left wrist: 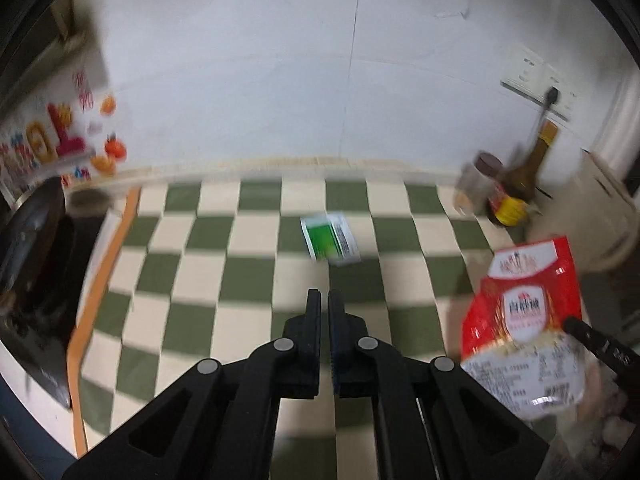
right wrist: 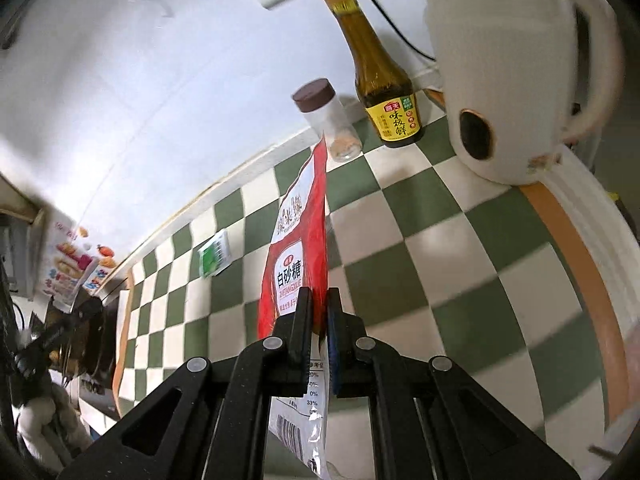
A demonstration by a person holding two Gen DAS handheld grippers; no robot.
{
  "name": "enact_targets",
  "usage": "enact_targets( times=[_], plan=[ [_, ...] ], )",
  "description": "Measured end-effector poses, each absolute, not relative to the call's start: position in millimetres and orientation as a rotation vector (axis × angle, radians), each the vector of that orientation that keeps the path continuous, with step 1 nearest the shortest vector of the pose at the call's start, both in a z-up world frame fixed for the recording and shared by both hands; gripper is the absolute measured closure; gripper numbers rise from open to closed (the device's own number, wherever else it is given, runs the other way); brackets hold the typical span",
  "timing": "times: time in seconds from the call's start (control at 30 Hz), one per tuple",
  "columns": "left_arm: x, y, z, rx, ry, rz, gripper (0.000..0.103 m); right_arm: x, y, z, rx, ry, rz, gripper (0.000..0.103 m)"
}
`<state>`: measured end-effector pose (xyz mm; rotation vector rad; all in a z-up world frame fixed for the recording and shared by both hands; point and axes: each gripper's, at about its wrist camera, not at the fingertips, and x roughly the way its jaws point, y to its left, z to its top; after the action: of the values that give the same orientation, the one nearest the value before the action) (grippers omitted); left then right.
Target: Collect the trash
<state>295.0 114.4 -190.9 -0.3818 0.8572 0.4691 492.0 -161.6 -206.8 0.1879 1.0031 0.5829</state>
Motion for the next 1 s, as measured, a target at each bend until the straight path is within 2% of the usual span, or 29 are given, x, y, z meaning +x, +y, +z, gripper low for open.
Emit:
enact_targets(
  times=[0.07, 0.13, 0.2, 0.23, 0.33, 0.37, 0.4, 0.47, 0.53, 0.57, 0.6, 0.7, 0.9, 1.0],
  plan=[
    [278, 119, -197, -0.443, 0.891, 0.448, 0.096, 476, -166, -209, 0.181, 1.009, 0.576, 0.096],
    [265, 119, -219, -0.498, 0.958, 0.444, 0.086, 468, -175, -225, 0.213, 1.056, 0.552, 0.096],
    [263, 116, -257, -0.527, 1.060, 0.434, 0.058, 469, -180, -246, 0.200, 1.126, 0.520, 0.096],
    [262, 115, -278, -0.541, 1.112, 0.439, 0.054, 470, -183, -260, 0.201, 1.160, 0.506, 0.096],
    [258, 118, -329, -0.626, 1.233, 0.446, 0.053, 478, -196, -293, 0.298, 1.258, 0.497, 0.096],
    [254, 119, -337, -0.662, 1.199, 0.445, 0.049, 480, -200, -300, 0.321, 1.274, 0.489, 0.096],
    [252, 118, -333, -0.651, 1.101, 0.460, 0.034, 482, -203, -303, 0.318, 1.274, 0.484, 0.096],
    [258, 120, -341, -0.663, 1.063, 0.469, 0.026, 486, -204, -302, 0.305, 1.266, 0.484, 0.096],
    [267, 126, -353, -0.718, 1.031, 0.453, 0.012, 492, -203, -300, 0.307, 1.265, 0.493, 0.096],
    [274, 128, -357, -0.737, 1.006, 0.439, 0.010, 497, -202, -299, 0.311, 1.266, 0.501, 0.096],
    [284, 130, -361, -0.732, 1.009, 0.425, 0.000, 502, -199, -298, 0.312, 1.266, 0.504, 0.096],
    [325, 140, -367, -0.742, 1.064, 0.425, 0.001, 522, -189, -295, 0.306, 1.268, 0.521, 0.096],
    [445, 177, -332, -0.789, 1.004, 0.489, 0.001, 564, -168, -291, 0.293, 1.270, 0.524, 0.096],
    [509, 194, -342, -0.765, 1.078, 0.523, 0.001, 586, -161, -299, 0.300, 1.280, 0.516, 0.096]
  ],
)
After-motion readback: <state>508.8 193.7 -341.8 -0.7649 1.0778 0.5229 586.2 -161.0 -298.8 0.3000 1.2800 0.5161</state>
